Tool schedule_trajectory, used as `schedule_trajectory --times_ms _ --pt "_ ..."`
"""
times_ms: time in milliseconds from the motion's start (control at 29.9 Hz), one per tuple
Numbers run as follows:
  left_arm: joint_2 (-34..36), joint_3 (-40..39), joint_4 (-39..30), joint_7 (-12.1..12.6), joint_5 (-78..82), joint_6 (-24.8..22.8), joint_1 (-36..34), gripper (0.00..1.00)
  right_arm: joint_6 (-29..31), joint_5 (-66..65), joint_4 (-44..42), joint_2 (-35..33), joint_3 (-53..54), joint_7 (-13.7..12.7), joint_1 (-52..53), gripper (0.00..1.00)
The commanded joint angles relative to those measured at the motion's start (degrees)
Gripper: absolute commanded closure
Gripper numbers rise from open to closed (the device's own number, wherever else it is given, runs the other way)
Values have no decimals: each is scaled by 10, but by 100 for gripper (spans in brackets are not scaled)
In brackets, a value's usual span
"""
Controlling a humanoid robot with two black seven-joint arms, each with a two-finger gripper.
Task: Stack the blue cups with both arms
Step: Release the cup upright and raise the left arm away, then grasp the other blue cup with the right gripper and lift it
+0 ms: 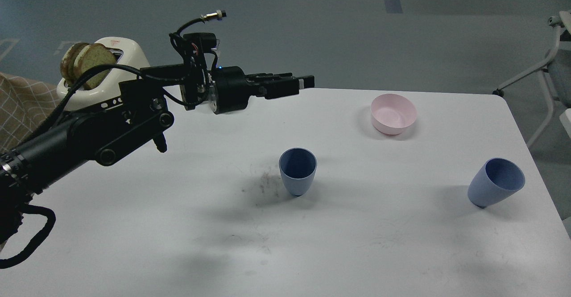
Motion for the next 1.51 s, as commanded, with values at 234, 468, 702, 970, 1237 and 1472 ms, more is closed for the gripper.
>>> schedule_trajectory --times_ms 234,468,702,970,1237,1472 --pt "-23 -274 29 1 -422 6 117 2 0 -390 144 5 -41 2 -34 0" --pt "-35 -319 72 5 -533 49 139 2 0 -511 152 -18 -127 22 -70 0" --pt "-38 -318 74 9 -541 53 143 2 0 -567 140 -25 -168 40 -103 2" --pt "-43 -313 73 9 -540 53 139 2 0 -567 119 -20 -168 35 -121 26" --pt "-50 -310 73 9 -540 53 139 2 0 -566 118 -10 -168 21 -121 92" --pt "-50 -309 73 8 -540 54 139 2 0 -565 117 -1 -168 21 -116 100"
